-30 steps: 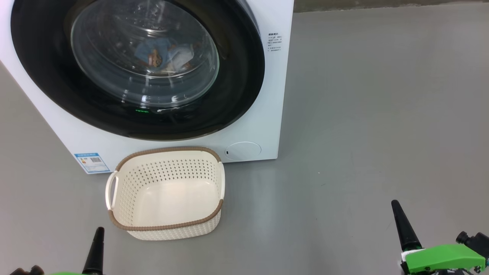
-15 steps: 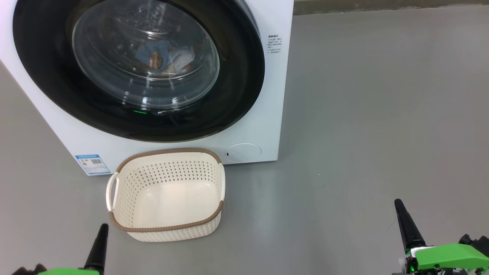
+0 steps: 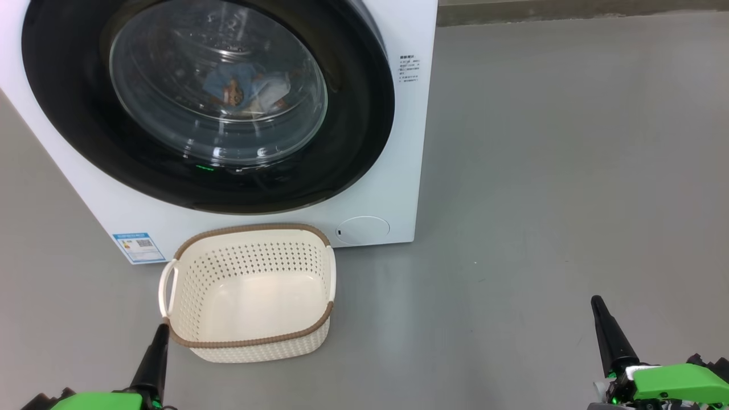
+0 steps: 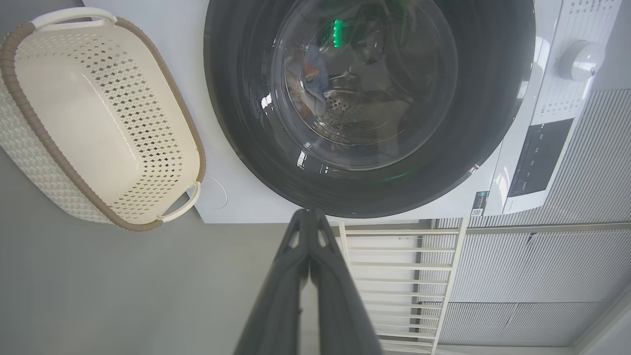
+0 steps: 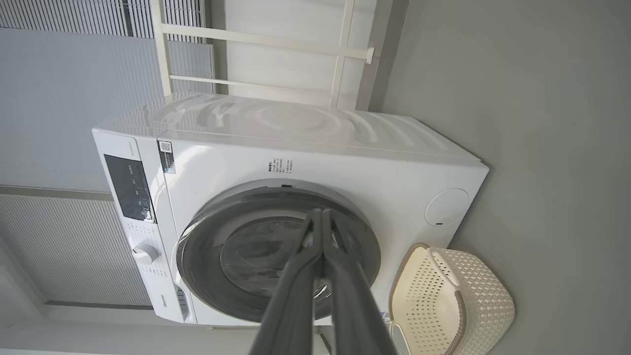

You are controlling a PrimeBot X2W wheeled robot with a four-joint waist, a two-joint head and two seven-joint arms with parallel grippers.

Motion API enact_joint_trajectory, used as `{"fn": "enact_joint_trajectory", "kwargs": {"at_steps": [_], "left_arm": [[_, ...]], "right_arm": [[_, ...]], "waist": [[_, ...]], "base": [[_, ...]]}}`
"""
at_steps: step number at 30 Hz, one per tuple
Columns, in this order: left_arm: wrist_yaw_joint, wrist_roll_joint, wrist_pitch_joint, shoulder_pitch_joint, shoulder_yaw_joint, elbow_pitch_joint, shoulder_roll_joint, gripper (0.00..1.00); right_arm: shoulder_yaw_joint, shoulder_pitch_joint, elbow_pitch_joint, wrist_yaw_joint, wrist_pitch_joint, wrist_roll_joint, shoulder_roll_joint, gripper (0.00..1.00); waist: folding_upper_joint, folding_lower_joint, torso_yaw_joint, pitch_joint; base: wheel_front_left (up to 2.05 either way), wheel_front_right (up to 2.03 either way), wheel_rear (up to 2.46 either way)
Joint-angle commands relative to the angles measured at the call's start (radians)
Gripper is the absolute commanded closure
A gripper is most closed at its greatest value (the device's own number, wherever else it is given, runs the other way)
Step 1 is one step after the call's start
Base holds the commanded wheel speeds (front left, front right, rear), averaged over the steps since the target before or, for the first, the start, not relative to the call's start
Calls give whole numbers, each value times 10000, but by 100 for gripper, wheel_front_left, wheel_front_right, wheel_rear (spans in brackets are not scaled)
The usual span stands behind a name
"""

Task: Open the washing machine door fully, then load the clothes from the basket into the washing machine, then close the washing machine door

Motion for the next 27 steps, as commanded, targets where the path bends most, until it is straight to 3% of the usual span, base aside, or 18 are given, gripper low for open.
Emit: {"fn": "enact_joint_trajectory", "kwargs": {"at_steps": [1, 8, 27], "left_arm": [[-26, -243, 102, -466, 340, -149, 149, 100], [-27, -918, 299, -589, 370, -51, 116, 100], [-27, -877, 338, -593, 419, -50, 82, 100]], "right_arm": [[142, -512, -220, -8, 112, 322, -102, 100], [77, -561, -189, -11, 312, 1032, -96, 100], [7, -567, -184, -11, 368, 973, -46, 100]], "waist": [[0, 0, 1, -5], [0, 0, 2, -39], [0, 0, 2, -39]], "base": [[0, 0, 0], [0, 0, 0], [0, 0, 0]]}}
